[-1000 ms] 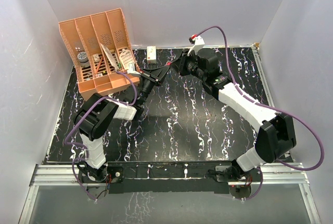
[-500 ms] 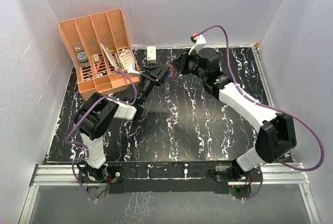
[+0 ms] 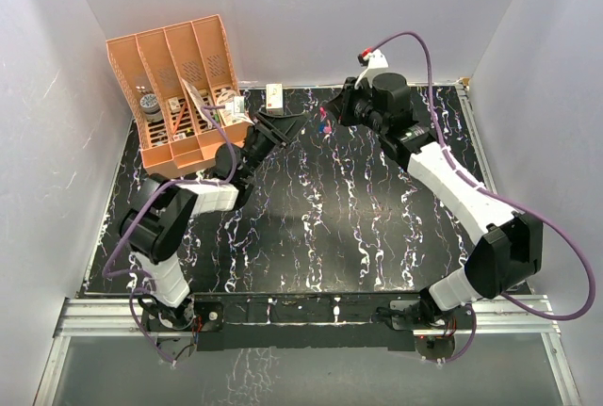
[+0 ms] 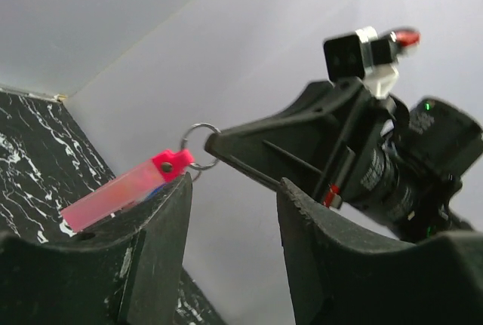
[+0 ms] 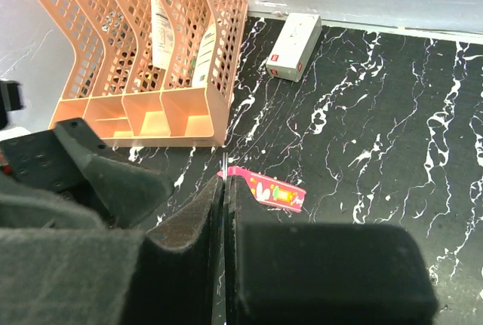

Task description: Put the keys on the keyring

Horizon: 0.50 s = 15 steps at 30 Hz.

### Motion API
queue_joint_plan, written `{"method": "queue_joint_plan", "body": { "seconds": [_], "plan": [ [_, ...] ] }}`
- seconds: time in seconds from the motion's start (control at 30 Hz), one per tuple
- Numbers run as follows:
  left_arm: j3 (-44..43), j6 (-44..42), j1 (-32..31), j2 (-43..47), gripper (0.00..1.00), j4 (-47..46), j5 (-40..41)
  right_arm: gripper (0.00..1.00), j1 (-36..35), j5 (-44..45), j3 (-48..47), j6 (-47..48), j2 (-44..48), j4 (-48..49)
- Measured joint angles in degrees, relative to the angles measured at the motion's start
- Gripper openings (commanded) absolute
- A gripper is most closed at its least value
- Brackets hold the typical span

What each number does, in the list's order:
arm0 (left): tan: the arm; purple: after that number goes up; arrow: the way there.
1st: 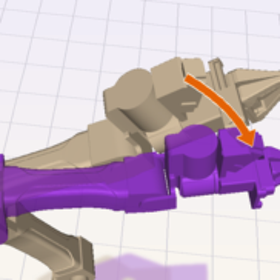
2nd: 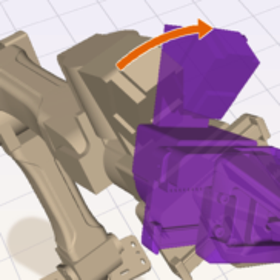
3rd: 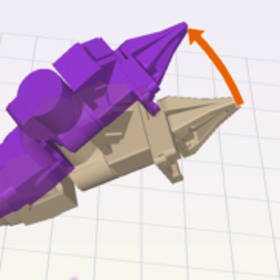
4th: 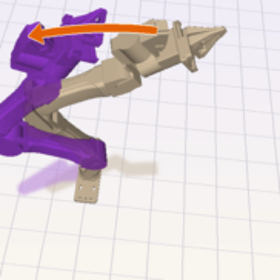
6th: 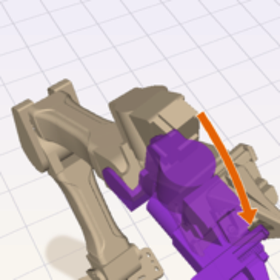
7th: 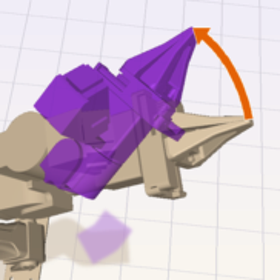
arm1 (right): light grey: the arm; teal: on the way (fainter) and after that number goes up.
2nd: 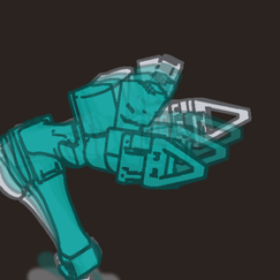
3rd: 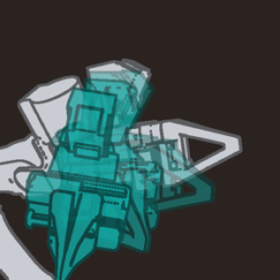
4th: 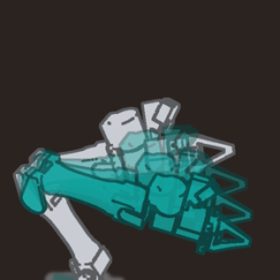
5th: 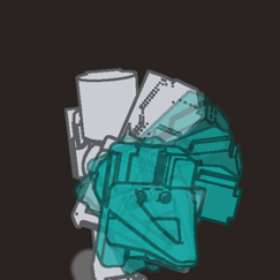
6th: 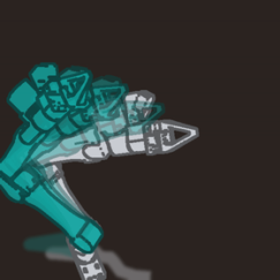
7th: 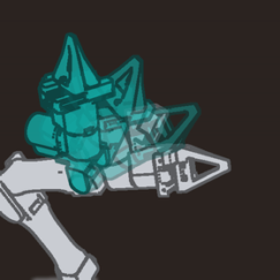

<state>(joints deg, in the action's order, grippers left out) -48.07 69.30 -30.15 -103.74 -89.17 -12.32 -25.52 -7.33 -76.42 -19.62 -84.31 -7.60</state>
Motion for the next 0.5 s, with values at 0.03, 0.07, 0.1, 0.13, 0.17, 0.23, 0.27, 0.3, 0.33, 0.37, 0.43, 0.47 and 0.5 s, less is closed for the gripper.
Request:
{"method": "queue_joint_plan", "body": {
  "seconds": [0.03, 0.07, 0.1, 0.13, 0.17, 0.23, 0.27, 0.3, 0.33, 0.37, 0.43, 0.47, 0.5],
  "plan": [
    [-0.2, -1.9, -0.1, 1.1, 0.48, 0.8, -0.9, 0.0, 0.1, 0.0, -0.7, 0.1, 0.0, -0.9],
    [-0.3, -4.5, -0.3, 2.6, 0.49, 2.1, -2.0, 0.0, 0.1, -0.1, -1.8, 0.3, 0.0, -2.2],
    [-0.4, -7.2, -0.5, 4.1, 0.5, 3.7, -2.8, 0.0, 0.1, -0.1, -2.8, 0.4, 0.0, -3.1],
    [-0.5, -10.0, -0.8, 5.6, 0.5, 5.5, -3.7, 0.0, 0.1, -0.2, -3.8, 0.6, 0.0, -4.0],
    [-0.7, -12.7, -1.0, 6.8, 0.5, 7.4, -4.3, 0.0, 0.1, -0.2, -4.7, 0.8, 0.0, -4.8],
    [-1.3, -18.1, -1.6, 9.1, 0.5, 11.0, -5.2, 0.0, 0.1, -0.4, -6.3, 1.3, 0.0, -6.3],
    [-1.4, -20.5, -1.8, 9.9, 0.5, 12.4, -5.6, 0.0, 0.1, -0.4, -6.7, 1.4, 0.0, -6.8],
    [-1.5, -22.7, -2.0, 10.5, 0.51, 13.6, -5.9, 0.0, 0.1, -0.5, -7.3, 1.6, 0.0, -7.5],
    [-1.5, -24.9, -2.3, 10.8, 0.51, 14.8, -6.1, 0.0, 0.1, -0.6, -7.8, 1.7, 0.0, -8.2],
    [-1.5, -26.9, -2.6, 11.0, 0.51, 15.9, -6.2, 0.0, 0.1, -0.7, -8.3, 1.8, 0.0, -8.9],
    [-1.5, -31.0, -3.2, 11.0, 0.52, 18.8, -6.0, 0.0, 0.1, -0.9, -8.9, 2.0, 0.0, -10.0],
    [-1.5, -32.9, -3.6, 11.0, 0.53, 20.3, -5.7, 0.0, 0.1, -1.1, -9.2, 2.0, 0.0, -10.7],
    [-1.5, -34.8, -3.9, 11.0, 0.54, 21.6, -5.1, 0.0, 0.1, -1.4, -9.5, 2.1, 0.0, -11.3]
  ]
}}
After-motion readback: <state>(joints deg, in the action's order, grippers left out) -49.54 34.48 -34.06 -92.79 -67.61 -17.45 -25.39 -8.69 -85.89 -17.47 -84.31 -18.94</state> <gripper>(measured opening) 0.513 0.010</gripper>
